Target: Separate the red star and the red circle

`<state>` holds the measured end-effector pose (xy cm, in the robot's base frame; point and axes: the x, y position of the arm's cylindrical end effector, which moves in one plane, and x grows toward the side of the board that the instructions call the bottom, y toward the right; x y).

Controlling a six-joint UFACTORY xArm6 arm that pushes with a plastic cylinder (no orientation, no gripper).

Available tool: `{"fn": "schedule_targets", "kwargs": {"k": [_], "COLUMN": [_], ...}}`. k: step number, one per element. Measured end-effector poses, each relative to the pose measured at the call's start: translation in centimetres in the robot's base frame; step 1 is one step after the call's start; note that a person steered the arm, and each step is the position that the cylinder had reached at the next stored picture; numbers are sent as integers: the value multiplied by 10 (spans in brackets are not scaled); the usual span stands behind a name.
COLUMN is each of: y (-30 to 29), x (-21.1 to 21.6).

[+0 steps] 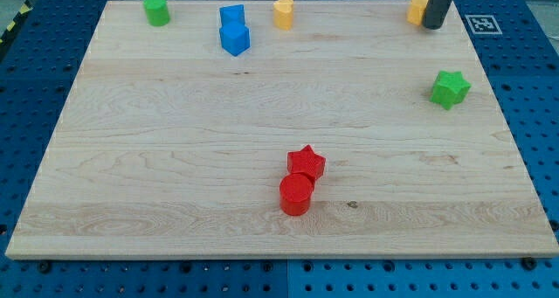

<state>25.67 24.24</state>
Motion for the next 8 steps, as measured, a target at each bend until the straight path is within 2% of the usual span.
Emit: {"fn": "schedule_targets", "kwargs": {"k": [3,4,5,6,7,8], "y": [-43,-74,-134,-197,-228,-228], "x": [26,66,78,77,72,73]}}
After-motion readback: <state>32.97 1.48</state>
